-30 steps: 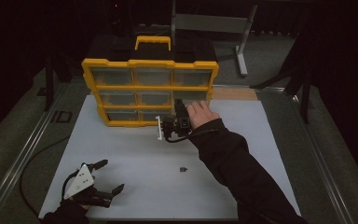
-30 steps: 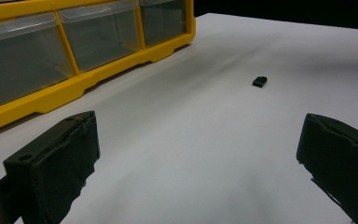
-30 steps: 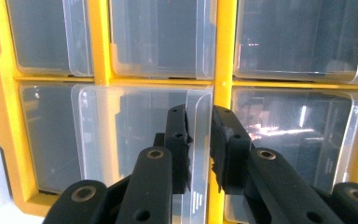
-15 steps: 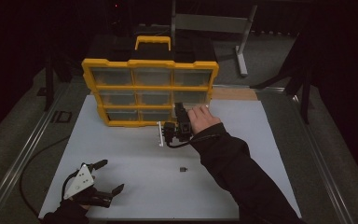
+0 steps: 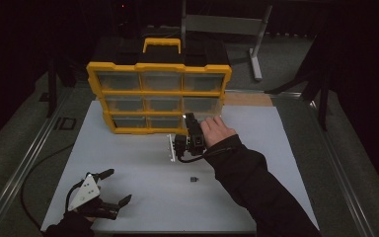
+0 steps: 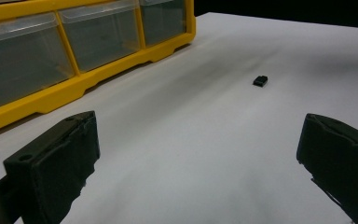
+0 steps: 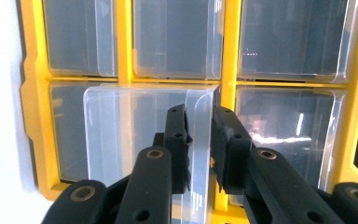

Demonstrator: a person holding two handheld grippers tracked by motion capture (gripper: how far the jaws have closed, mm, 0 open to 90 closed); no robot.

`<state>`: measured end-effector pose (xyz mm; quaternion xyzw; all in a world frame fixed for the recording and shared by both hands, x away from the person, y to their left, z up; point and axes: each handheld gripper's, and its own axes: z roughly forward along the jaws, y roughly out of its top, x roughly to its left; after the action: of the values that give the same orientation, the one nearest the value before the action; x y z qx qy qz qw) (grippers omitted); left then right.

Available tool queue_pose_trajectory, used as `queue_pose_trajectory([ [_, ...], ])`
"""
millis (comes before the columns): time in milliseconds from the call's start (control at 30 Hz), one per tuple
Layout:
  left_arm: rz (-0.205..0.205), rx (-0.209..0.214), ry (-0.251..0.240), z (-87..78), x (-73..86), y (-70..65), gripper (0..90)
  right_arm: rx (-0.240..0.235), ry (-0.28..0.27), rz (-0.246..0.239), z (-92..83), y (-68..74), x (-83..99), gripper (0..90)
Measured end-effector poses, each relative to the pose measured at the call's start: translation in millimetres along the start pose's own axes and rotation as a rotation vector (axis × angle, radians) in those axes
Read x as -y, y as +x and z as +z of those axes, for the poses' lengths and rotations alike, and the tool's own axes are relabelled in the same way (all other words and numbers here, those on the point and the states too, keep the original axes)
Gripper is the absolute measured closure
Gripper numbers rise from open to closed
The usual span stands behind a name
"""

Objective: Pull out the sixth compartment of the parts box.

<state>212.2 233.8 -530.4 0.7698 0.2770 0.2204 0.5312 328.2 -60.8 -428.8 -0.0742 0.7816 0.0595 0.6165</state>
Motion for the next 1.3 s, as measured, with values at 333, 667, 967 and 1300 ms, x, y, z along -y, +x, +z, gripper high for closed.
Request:
queue_pose_trajectory([
  [333, 0.0, 0.0, 0.001, 0.0, 0.0, 0.1, 0.4, 0.005, -0.001, 0.0, -7.0, 3.5, 2.4, 77.3],
  [667, -0.001, 0.0, 0.002, -0.1, -0.1, -0.5, 0.4, 0.001, -0.036, -0.004, -16.7, 5.2, -1.2, 77.1],
  [967, 0.0, 0.0, 0.003, 0.2, 0.1, -0.1, 0.4, 0.001, -0.036, -0.012, -20.6, 7.5, 1.3, 77.0],
  [1300, 0.0, 0.0, 0.004, 0.4, 0.1, -0.1, 0.4, -0.006, -0.039, 0.008, -20.0, 7.4, 2.3, 76.6],
])
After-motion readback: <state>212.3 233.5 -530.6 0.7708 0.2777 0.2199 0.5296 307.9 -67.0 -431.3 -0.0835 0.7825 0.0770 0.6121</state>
